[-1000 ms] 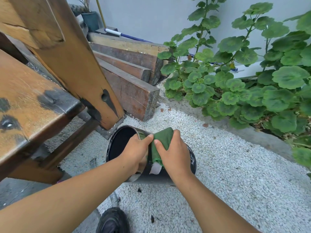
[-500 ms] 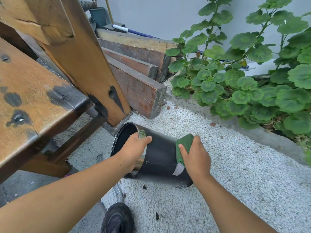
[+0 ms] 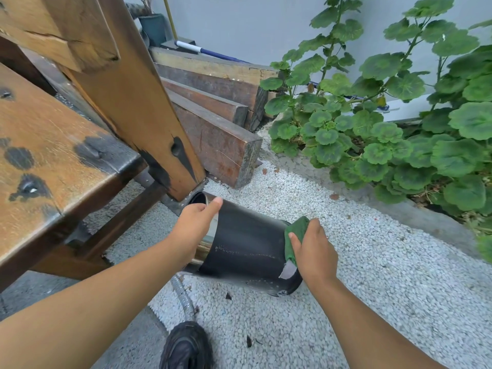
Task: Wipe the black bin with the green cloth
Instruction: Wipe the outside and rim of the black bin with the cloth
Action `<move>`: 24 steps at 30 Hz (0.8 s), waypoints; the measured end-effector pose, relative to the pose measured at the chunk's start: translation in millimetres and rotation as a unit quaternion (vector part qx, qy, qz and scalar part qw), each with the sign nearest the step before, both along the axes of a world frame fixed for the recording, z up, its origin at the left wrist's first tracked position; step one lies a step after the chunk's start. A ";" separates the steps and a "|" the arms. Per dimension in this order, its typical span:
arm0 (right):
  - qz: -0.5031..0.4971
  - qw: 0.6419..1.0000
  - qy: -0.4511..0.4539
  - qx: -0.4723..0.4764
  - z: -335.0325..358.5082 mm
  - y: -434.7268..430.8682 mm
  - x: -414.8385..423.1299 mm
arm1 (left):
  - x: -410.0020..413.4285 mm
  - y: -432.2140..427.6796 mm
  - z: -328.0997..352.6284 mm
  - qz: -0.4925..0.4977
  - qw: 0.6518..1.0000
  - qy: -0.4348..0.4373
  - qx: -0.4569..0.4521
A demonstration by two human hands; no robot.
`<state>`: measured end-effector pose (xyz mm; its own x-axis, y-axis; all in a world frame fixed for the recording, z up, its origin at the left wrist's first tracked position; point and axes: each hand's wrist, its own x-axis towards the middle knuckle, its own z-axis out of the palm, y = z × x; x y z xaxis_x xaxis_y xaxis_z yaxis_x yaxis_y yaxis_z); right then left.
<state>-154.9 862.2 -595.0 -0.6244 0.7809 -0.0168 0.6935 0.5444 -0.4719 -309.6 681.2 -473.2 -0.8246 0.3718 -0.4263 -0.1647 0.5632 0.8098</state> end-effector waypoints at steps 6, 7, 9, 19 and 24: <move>0.000 1.000 -0.004 -0.004 -0.2 -4.3 -1.2 | 8.6 -52.0 -12.5 -0.162 0.971 -0.178 -0.020; 0.001 1.000 -0.005 -0.006 1.1 -4.8 -1.8 | 10.6 -53.2 -12.8 -0.151 0.973 -0.174 -0.014; -0.005 1.000 -0.002 -0.028 6.8 -3.5 -4.4 | 13.3 -49.1 -9.4 -0.126 0.980 -0.151 0.002; 0.003 0.937 0.287 -0.199 90.0 -27.8 -28.1 | 7.6 8.8 21.9 -0.001 0.997 -0.079 0.006; 0.039 0.918 0.308 -0.248 96.7 -61.2 -32.5 | 35.3 19.9 3.7 0.052 0.998 -0.033 0.003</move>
